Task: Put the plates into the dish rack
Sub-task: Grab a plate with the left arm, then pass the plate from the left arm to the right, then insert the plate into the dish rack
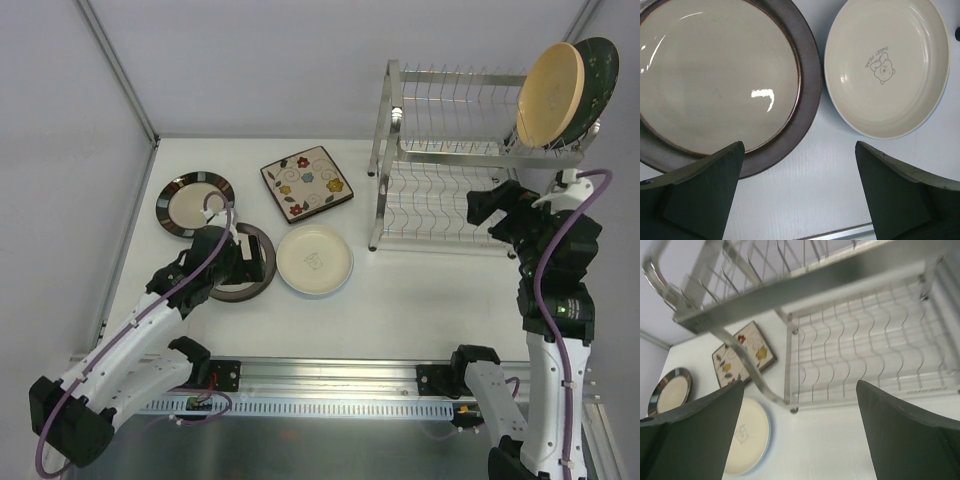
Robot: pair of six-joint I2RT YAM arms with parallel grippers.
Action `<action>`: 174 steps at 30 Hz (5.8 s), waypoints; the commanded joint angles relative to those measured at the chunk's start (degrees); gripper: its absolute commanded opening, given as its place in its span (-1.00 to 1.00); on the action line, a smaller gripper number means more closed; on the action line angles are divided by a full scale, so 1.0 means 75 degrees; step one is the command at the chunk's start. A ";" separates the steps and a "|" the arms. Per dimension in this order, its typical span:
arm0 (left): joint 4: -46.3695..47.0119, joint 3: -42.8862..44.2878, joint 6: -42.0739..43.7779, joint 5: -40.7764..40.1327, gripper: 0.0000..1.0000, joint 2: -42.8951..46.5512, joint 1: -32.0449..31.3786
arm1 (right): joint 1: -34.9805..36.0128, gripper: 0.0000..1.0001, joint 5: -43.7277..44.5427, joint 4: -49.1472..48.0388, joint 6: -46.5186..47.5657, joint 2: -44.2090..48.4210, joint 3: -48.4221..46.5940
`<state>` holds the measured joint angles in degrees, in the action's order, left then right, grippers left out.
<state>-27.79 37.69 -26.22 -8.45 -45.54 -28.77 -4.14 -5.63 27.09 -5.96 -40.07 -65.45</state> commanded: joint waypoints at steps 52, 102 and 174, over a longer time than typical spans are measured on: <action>-0.0009 0.4467 0.2301 0.1607 -0.76 -0.7335 -0.0054 | 0.0740 0.99 -0.1241 0.1052 0.0255 0.1570 0.2691; 0.0682 0.2170 -0.0278 0.3294 -1.00 -0.2437 -0.0066 | 0.5497 0.95 -0.1289 -0.3577 -0.2803 -0.2191 0.3700; 0.0835 -0.0690 0.1363 -0.0374 0.98 0.2217 0.0016 | 0.5580 -0.99 0.5787 -0.1547 0.5397 -0.1991 -0.4339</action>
<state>-21.04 32.91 -18.46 -8.56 -29.17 -29.15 37.98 29.26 27.14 23.57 -52.95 -94.39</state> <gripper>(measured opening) 0.991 0.205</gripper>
